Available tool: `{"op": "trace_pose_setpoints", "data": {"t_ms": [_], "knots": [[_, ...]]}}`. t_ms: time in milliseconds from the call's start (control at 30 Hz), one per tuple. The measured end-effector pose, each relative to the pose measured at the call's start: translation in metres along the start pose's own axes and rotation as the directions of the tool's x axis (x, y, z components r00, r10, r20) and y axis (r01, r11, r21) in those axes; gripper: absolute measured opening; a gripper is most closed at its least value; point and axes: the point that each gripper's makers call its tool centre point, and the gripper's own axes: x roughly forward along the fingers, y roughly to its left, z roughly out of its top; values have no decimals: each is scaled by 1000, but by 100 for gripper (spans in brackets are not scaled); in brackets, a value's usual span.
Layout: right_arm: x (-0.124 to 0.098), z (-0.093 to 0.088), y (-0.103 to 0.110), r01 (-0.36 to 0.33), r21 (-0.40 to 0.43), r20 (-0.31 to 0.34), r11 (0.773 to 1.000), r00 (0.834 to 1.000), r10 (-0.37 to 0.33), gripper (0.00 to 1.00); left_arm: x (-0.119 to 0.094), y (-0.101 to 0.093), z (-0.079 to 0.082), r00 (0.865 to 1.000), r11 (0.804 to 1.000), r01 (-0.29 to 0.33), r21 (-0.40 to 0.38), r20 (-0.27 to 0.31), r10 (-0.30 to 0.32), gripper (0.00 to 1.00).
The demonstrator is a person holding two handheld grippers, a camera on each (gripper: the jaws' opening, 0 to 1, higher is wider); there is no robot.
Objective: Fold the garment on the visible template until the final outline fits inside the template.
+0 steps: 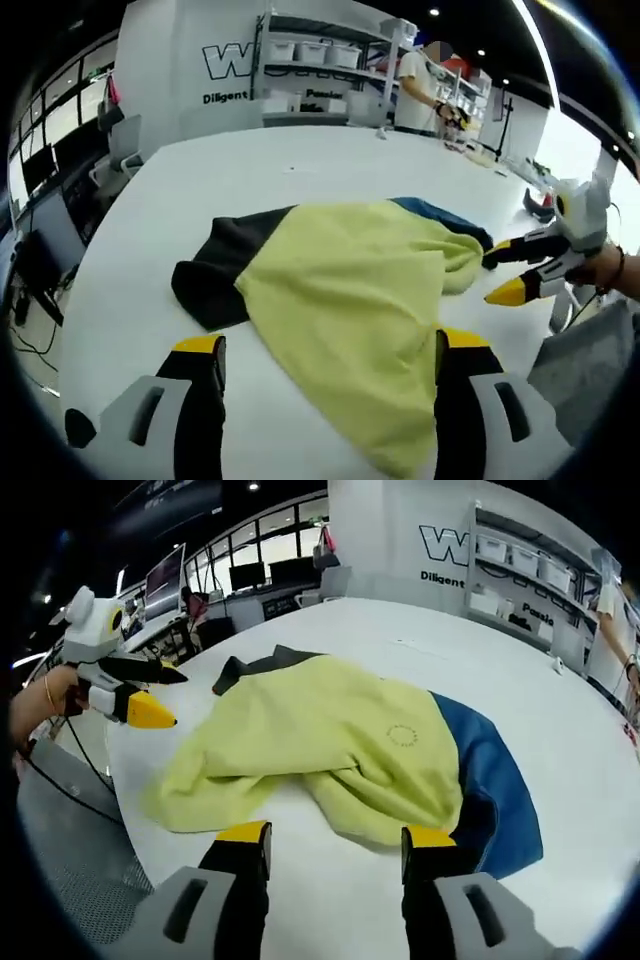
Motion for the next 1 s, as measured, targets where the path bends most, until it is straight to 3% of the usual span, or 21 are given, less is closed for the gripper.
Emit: {"op": "trace_pose_setpoints", "data": {"t_ms": [133,300,467,533,767,1000], "knots": [[0,-3,4,-14,0,-9,1000,1000,14,45,-4,-12,-4,1000,999,22,30,-4,-22,80],[-2,-4,7,-19,-13,-4,1000,1000,19,44,-9,-29,-25,996,996,57,67,-67,-52,80],[-6,-5,12,-47,25,11,999,999,47,47,-14,-41,-35,993,995,88,37,-76,-85,80],[-9,-5,13,-51,31,19,998,999,50,51,-16,-44,-37,993,996,88,28,-79,-86,80],[-12,-11,19,-54,12,23,998,998,54,53,-17,-50,-53,989,995,94,31,-121,-89,78],[-1,-4,16,-55,-51,32,997,998,56,47,-16,-46,-66,984,998,68,-1,-163,-67,76]]}}
